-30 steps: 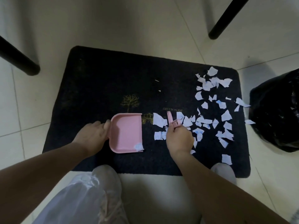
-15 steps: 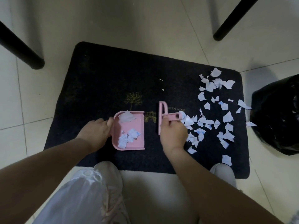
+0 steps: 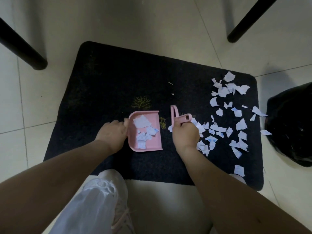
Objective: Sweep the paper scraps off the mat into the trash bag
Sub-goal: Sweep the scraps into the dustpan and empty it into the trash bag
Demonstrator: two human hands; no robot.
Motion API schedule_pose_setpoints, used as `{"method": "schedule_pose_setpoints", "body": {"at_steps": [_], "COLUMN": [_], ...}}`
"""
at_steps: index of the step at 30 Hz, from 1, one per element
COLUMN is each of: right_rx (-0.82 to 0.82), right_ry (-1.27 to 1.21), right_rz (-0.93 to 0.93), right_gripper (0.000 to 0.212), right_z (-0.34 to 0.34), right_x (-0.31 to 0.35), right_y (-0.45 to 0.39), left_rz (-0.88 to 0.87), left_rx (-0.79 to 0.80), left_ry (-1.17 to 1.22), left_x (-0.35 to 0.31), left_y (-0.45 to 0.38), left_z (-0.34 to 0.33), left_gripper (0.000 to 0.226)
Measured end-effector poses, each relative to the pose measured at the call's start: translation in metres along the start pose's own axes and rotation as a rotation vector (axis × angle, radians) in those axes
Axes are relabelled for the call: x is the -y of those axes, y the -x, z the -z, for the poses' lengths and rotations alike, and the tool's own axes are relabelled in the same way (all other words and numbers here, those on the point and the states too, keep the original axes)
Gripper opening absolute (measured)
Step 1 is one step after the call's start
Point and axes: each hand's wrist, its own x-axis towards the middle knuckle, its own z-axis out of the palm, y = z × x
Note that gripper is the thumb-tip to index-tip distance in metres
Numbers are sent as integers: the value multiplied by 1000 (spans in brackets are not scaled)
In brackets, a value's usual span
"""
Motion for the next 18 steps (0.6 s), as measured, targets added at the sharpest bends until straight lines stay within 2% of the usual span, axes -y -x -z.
{"method": "schedule_pose_setpoints", "body": {"at_steps": [4, 9, 13, 15, 18], "right_rx": [122, -72, -173, -123, 22], "right_ry": [-167, -294, -115, -11, -69], "right_rz": [21, -40, -31, -27, -18], "right_gripper": [46, 44, 43, 41, 43], "right_z": [-3, 12, 18, 13, -1], "right_x": [1, 0, -8, -10, -7], "right_y": [11, -1, -17, -15, -2], "left_rz": [0, 1, 3, 7, 5], "left_rx": [-29, -5, -12, -11, -4], "left_ry": [9, 61, 79, 81, 77], "left_x": [0, 1, 1, 1, 0], "left_y": [2, 4, 5, 5, 5], "left_z": [-3, -1, -3, -3, -3], "left_gripper": [58, 59, 57, 59, 60]}}
